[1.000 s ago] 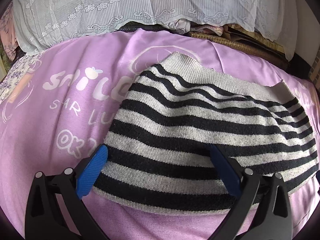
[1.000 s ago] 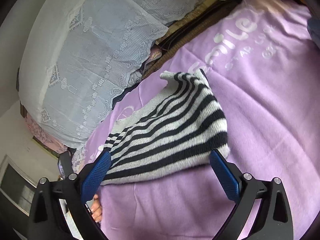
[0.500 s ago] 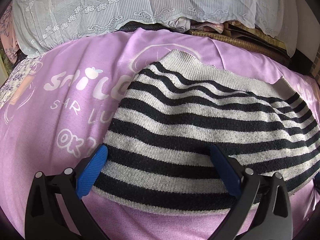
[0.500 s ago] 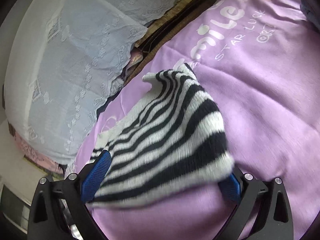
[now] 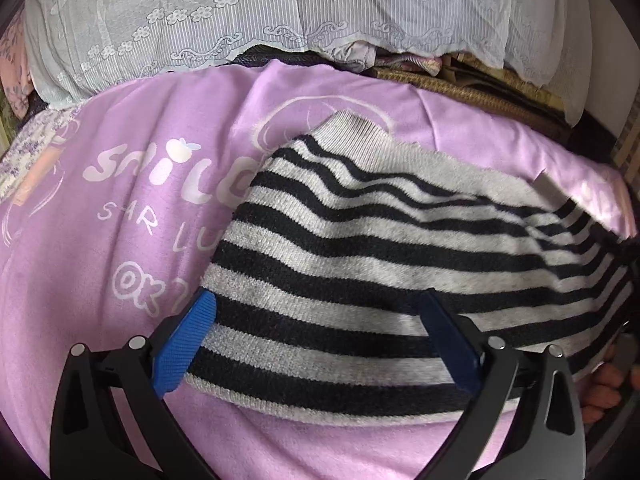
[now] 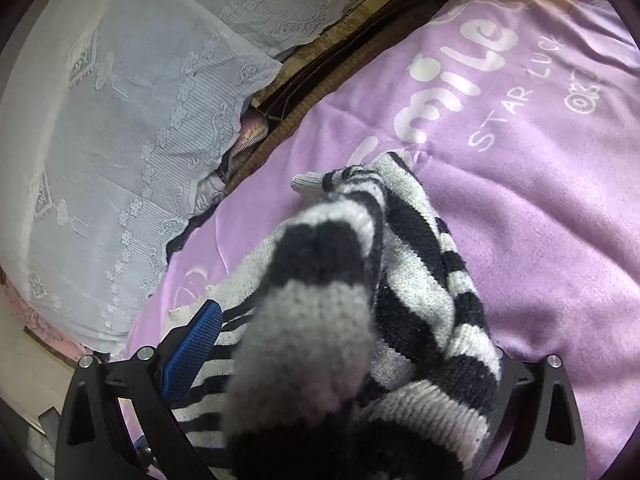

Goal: Fold small clothes

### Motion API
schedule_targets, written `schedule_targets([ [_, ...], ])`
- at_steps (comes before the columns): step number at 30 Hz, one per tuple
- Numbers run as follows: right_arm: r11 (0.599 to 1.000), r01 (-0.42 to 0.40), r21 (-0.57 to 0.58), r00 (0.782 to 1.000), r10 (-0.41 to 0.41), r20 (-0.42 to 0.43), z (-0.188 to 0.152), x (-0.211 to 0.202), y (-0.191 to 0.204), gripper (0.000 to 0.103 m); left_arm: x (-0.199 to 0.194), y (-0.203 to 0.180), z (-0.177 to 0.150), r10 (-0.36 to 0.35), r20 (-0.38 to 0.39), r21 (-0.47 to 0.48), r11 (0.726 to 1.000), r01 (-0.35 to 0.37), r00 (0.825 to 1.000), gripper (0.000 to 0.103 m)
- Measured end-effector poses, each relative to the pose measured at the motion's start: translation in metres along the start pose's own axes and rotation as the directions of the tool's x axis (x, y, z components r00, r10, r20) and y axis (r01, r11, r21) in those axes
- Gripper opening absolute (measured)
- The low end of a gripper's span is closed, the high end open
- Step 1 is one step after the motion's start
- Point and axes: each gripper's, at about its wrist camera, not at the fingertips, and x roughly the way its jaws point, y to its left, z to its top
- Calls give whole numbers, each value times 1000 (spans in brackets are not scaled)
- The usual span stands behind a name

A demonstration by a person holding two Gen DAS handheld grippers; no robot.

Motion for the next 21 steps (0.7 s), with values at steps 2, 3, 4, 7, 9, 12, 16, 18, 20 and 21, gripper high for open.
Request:
schedule_targets([
  [2, 1000, 8, 27, 1000, -8, 3, -1, -8, -10, 71, -7, 0, 1, -50, 3, -30, 998, 50, 999, 98],
  [3, 998, 12, 58, 1000, -13, 6, -3, -13, -19, 52, -10, -2, 1, -76, 4, -36, 996, 76, 997, 98],
  [4, 994, 7, 108, 1000, -8, 4, -2, -17, -29, 43, -11, -7, 0, -87, 1, -27, 996, 87, 996, 98],
  [7, 976, -35, 214, 999, 36, -3, 0, -18, -46, 28, 0, -28, -11, -33, -25, 72, 997, 34, 999, 98],
  [9, 983, -20, 185, 1000, 21, -4, 0, -16, -42, 32, 4, -42, -17, 45, 1, 148, 988, -44, 999, 98],
  [12, 987, -19, 159, 1000, 19, -2, 0, -14, -36, 38, -1, -47, -18, 45, 17, 168, 985, -47, 999, 98],
  [16, 990, -8, 142, 1000, 9, -8, 0, -13, -34, 38, -3, -41, -15, -1, 5, 135, 991, 0, 1000, 98],
  [18, 997, 5, 83, 1000, -3, -22, -1, -11, -26, 49, 1, -41, -16, 5, -6, 135, 991, -5, 1000, 98],
  [20, 1000, -3, 15, 999, 3, -36, -3, -8, -15, 63, 6, -43, -18, 18, -8, 154, 988, -17, 1000, 99],
  [21, 1000, -16, -7, 999, 16, -41, -3, -7, -10, 71, 6, -44, -20, 25, -6, 162, 986, -24, 1000, 99],
])
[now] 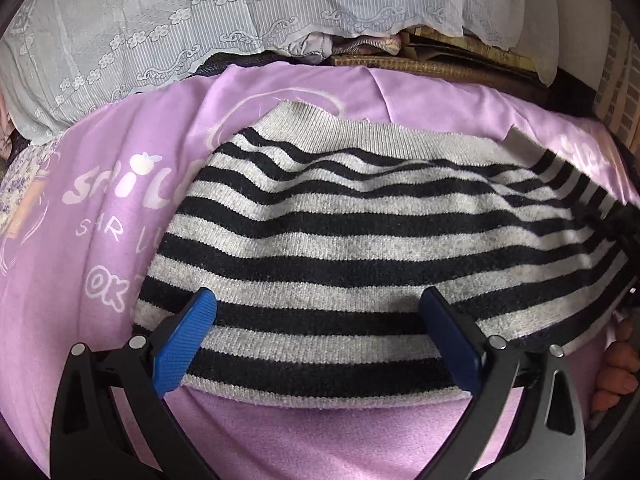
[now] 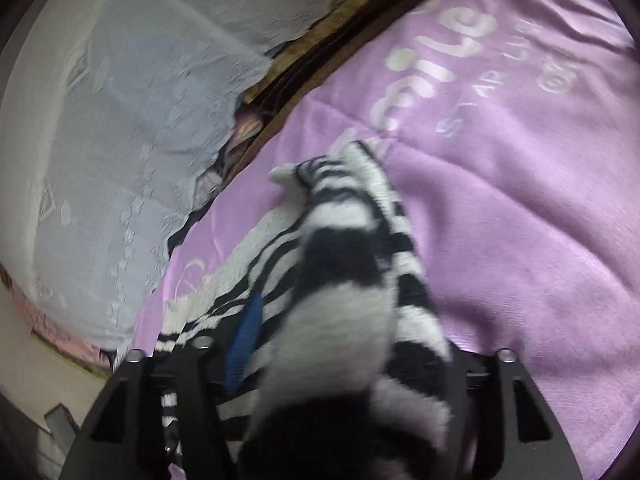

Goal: Fold small clothes

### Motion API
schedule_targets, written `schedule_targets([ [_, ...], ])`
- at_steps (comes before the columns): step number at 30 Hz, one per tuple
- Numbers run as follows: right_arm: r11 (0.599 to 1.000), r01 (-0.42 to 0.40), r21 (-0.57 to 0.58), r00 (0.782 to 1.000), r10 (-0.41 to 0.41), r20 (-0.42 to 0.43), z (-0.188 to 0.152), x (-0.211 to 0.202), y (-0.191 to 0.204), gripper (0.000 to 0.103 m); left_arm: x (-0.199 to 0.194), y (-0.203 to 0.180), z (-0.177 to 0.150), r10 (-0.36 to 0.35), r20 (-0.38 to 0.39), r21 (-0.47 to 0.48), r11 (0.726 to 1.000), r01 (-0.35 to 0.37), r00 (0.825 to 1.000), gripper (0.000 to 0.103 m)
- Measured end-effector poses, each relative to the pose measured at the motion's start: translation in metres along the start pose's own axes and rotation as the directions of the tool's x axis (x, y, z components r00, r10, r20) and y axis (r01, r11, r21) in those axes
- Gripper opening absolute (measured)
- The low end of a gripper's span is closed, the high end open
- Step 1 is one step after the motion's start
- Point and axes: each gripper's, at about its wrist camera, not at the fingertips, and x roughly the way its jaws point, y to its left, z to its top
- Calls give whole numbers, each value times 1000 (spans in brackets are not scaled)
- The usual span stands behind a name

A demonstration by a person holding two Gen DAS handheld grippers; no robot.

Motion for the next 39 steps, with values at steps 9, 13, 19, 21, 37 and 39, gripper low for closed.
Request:
schedule_targets([
  [9, 992, 12, 124, 999, -17, 35, 1, -9, -22, 29, 1, 2, -1, -8, 7, -6, 1000, 8, 1000, 99],
  [13, 987, -13, 162, 1000, 9, 28, 1, -9, -31, 26, -1, 7, 2, -41, 3, -31, 999, 41, 999, 99],
  [19, 1000, -14, 16, 999, 13, 53, -1, -15, 3, 26, -4, 8, 10, -122, -7, -28, 992, 122, 993, 99],
  [21, 996, 6, -88, 997, 1, 83, -4, -19, 24, 26, -6, 11, 18, -174, -14, -36, 984, 173, 985, 99],
  [37, 911, 36, -411, 987, 33, 159, -28, -39, 88, 26, 12, -66, 113, -527, -158, -29, 848, 529, 835, 98],
  [39, 896, 26, -444, 986, 51, 161, -32, -42, 97, 26, 22, -68, 119, -535, -174, -41, 843, 537, 827, 98],
])
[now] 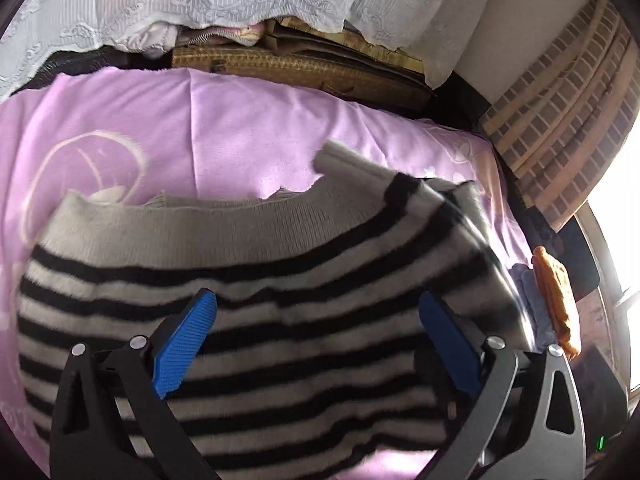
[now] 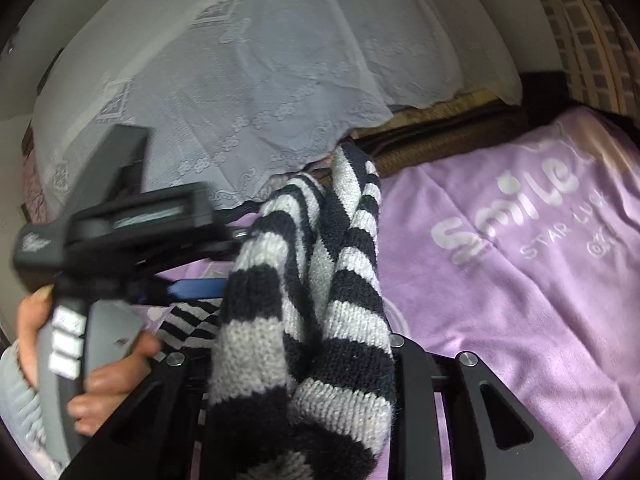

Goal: Fold small clothes
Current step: 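Carry the lifted sweater with the right gripper and lay it down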

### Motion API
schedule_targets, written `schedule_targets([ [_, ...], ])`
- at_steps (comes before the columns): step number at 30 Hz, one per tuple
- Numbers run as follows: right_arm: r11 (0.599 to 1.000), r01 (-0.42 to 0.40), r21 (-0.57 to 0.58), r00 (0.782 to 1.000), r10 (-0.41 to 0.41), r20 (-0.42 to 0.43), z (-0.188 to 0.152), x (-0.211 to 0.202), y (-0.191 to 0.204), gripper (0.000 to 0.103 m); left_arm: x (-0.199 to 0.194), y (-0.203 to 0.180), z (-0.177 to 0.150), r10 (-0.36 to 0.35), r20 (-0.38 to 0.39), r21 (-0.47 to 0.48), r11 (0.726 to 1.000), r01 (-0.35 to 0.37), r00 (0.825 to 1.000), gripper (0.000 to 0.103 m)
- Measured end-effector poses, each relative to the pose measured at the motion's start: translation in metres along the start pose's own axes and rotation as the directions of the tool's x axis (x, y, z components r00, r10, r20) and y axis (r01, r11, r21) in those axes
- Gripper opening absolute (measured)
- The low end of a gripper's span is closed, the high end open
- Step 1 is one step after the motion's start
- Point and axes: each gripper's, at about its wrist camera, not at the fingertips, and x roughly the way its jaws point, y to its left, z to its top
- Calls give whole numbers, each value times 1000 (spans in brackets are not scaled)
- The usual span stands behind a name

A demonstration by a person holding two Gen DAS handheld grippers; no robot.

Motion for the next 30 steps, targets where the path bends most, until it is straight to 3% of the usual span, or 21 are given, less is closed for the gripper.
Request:
schedule_targets([
  [4, 997, -19, -72, 1000, 19, 1, 0, -1, 25, 26, 5, 16, 9, -6, 11, -39, 999, 7, 1000, 98],
  [10, 991, -56, -119, 998, 54, -21, 0, -1, 57, 26, -24, 42, 13, -30, 101, -87, 995, 39, 994, 98],
  [15, 989, -86, -123, 995, 81, -50, 0, 11, 89, 27, -44, 66, 11, 25, 137, -100, 995, -11, 990, 98],
  [19, 985, -110, -135, 993, 103, -60, 2, 20, 118, 27, -62, 93, 9, 33, 169, -130, 991, -11, 985, 98],
  [30, 940, -141, -309, 988, 115, -103, -13, 46, 218, 31, -117, 158, -2, 116, 245, -194, 979, -68, 962, 98],
])
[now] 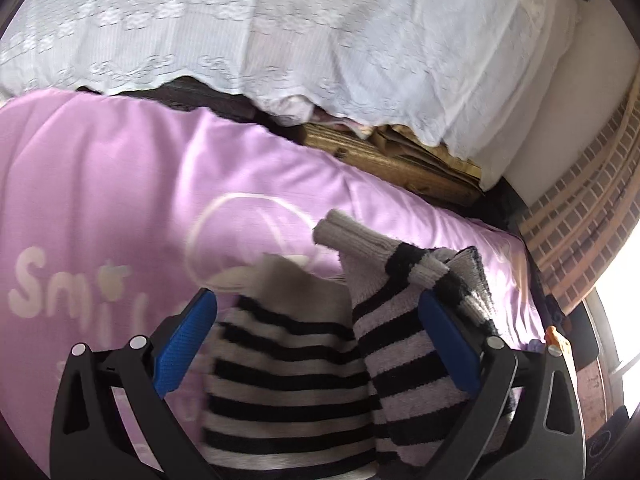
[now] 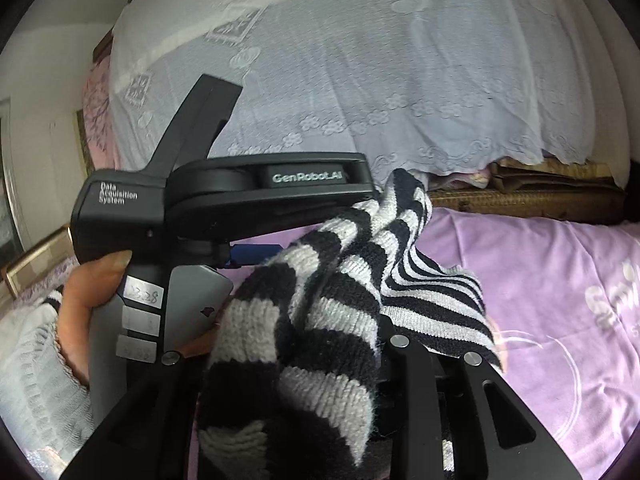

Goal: Fold small clothes
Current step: 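Carry the lifted sweater with the right gripper and lay it down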

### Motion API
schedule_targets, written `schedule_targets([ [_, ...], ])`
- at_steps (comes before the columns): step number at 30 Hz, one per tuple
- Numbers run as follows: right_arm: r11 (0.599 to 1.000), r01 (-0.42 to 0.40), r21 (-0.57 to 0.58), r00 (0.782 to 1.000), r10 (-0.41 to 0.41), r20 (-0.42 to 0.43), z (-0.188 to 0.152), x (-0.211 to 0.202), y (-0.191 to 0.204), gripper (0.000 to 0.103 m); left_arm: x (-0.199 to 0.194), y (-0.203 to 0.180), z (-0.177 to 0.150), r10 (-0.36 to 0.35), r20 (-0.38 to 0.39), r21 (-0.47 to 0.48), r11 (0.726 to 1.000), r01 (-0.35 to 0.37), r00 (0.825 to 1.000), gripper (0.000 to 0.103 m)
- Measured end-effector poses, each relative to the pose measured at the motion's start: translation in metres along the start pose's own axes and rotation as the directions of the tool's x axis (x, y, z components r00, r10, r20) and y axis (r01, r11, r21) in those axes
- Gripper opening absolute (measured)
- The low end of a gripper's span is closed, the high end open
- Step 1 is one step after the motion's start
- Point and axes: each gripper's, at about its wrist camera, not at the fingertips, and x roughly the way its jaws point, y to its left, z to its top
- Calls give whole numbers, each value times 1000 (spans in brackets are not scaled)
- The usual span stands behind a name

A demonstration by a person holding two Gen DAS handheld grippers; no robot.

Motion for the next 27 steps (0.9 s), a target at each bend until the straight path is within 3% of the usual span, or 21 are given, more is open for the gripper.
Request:
schedule_targets([
  [7, 992, 30, -126, 992, -45, -119, -30, 43, 42, 39, 13, 64, -17, 74, -50, -66, 995, -77, 996, 98],
  [10, 982, 26, -189, 981, -62, -186, -46, 63, 55, 48, 27, 92, -29, 105, -86, -111, 987, -114, 991, 98],
  [16, 977, -19, -211, 974, -29, -224, -52, 68, 59, 66, 31, 117, -39, 77, -99, -174, 980, -93, 992, 98],
  [18, 977, -45, -207, 975, -2, -224, -51, 66, 60, 72, 28, 115, -39, 107, -92, -154, 981, -121, 990, 98],
  [21, 982, -106, -155, 977, 74, -200, -45, 52, 55, 72, 21, 113, -41, 140, -85, -141, 978, -151, 987, 98],
  [27, 960, -241, -144, 970, 235, -55, -26, -19, 33, 71, -24, 111, -34, 194, 16, -156, 970, -189, 981, 98],
])
